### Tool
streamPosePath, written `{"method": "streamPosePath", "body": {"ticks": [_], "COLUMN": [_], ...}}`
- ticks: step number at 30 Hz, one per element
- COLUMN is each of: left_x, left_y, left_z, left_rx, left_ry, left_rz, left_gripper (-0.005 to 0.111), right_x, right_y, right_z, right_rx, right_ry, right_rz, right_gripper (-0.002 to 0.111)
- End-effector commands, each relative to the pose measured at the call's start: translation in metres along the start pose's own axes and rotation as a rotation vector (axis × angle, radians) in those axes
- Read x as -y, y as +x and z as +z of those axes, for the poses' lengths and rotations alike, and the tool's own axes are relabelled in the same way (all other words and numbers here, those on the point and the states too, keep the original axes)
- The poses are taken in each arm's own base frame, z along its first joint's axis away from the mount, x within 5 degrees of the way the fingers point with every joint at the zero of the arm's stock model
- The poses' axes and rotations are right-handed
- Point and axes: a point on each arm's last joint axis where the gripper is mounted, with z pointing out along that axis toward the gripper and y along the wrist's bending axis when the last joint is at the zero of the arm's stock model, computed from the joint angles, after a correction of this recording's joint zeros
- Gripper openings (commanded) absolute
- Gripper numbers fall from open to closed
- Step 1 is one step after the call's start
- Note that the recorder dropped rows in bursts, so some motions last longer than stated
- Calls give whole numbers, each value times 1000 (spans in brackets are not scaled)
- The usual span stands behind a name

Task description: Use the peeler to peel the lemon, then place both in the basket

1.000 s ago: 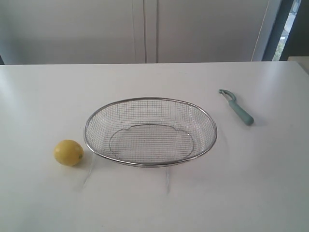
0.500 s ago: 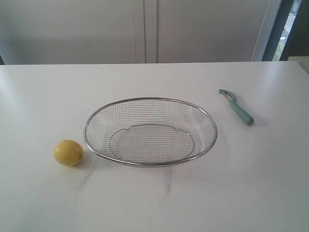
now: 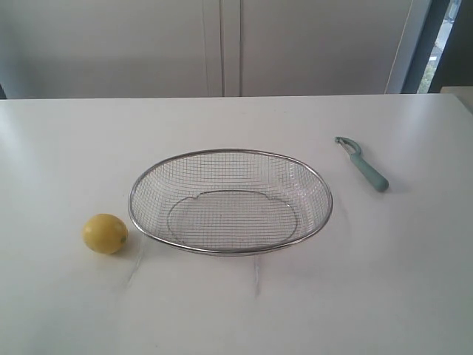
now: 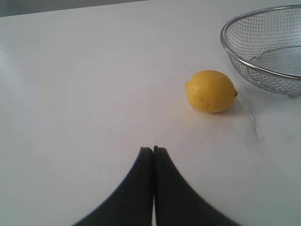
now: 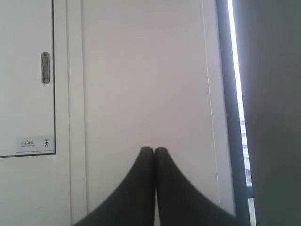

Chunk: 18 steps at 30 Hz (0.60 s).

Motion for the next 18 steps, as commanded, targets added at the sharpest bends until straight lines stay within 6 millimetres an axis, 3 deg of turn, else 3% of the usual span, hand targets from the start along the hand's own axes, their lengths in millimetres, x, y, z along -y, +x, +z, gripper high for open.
{"method": "streamPosePath", "body": {"ticks": [1, 3, 10, 18], "left_x": [0, 0, 0, 0], "left_y": [1, 1, 1, 1], "left_z": [0, 0, 0, 0], "left_rx": [0, 0, 0, 0], "left_ry": [2, 2, 2, 2], "left_rz": [-8, -8, -8, -8], "left_gripper": [0, 0, 0, 0], "right_x": [0, 0, -7, -10], "right_y": [3, 6, 27, 26], "right_z": [9, 13, 30, 44], "right_rx": [-3, -25, -362, -628], "right_ry": [1, -1, -60, -82], "right_rz": [-17, -17, -49, -60], "right_gripper": [0, 0, 0, 0]}}
